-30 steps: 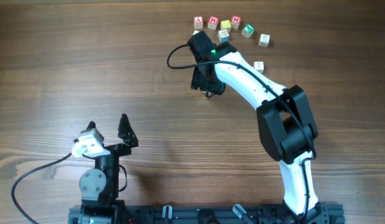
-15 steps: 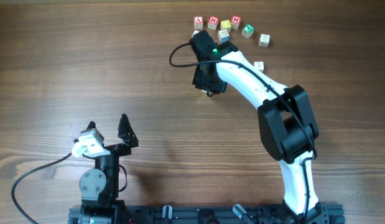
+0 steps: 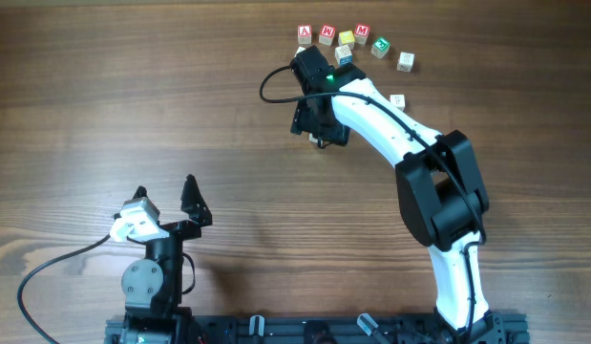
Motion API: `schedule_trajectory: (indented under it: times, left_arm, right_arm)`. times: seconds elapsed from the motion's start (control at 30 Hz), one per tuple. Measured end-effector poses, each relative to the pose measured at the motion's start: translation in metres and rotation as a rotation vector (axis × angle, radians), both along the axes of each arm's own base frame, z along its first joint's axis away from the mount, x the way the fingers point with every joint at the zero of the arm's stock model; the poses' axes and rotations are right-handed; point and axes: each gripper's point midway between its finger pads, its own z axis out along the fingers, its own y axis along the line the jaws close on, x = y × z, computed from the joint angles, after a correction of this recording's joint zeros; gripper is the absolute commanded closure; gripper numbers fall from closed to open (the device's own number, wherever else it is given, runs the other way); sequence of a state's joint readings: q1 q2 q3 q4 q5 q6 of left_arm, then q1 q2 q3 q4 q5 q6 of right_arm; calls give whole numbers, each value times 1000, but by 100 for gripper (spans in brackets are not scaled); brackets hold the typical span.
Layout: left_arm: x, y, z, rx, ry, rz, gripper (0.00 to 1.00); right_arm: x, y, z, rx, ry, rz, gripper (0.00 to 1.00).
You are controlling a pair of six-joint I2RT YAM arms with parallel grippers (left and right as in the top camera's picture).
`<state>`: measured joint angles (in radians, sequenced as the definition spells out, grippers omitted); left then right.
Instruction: Form a tower
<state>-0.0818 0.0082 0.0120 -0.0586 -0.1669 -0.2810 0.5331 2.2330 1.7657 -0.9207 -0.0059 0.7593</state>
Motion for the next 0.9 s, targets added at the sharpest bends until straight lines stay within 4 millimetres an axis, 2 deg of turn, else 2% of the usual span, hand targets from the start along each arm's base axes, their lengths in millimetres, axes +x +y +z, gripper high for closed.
schedule_trajectory:
  times: [0.17, 0.33, 0.63, 0.9]
  left_arm:
    - [0, 0, 0, 0, 0, 0, 0]
    - [0, 0, 0, 0, 0, -1, 0]
    - [0, 0, 0, 0, 0, 0, 0]
    - [0, 0, 0, 0, 0, 0, 0]
  right_arm:
    - [1, 1, 0, 4, -6, -3, 36]
    - [2, -1, -9, -11, 5, -4, 53]
    - [2, -1, -9, -12, 2, -6, 68]
    - [-1, -2, -8, -31, 9, 117, 73]
